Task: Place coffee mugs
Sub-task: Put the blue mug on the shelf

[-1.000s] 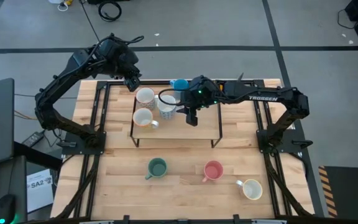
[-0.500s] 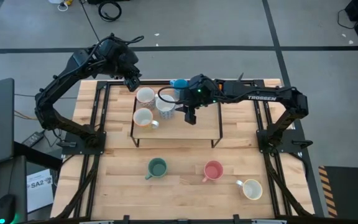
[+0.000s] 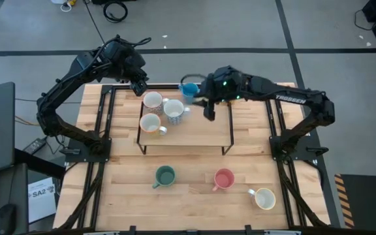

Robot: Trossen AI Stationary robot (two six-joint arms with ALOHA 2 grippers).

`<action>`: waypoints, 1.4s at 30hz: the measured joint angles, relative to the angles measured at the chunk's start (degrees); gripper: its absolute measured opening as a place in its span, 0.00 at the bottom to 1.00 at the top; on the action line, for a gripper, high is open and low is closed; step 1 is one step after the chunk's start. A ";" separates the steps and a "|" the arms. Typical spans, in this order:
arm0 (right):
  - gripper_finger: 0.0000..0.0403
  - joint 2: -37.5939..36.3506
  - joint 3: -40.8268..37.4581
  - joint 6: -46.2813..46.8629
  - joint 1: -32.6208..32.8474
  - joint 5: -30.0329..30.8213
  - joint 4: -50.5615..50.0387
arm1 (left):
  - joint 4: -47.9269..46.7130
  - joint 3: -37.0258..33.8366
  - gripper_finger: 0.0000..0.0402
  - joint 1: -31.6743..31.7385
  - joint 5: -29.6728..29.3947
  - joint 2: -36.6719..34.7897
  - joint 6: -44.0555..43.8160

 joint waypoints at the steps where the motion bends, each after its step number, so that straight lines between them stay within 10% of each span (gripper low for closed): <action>1: 0.35 -0.46 0.02 -0.18 -1.15 0.00 0.06 | 0.00 0.00 0.39 0.00 0.02 0.00 -0.01; 17: 0.35 3.28 0.09 -1.05 -20.73 -1.24 2.93 | 0.04 0.00 0.39 -0.02 0.01 0.00 -0.10; 42: 0.35 24.48 0.07 3.99 -22.71 -0.60 7.85 | 0.04 0.00 0.39 -0.02 0.00 0.00 -0.19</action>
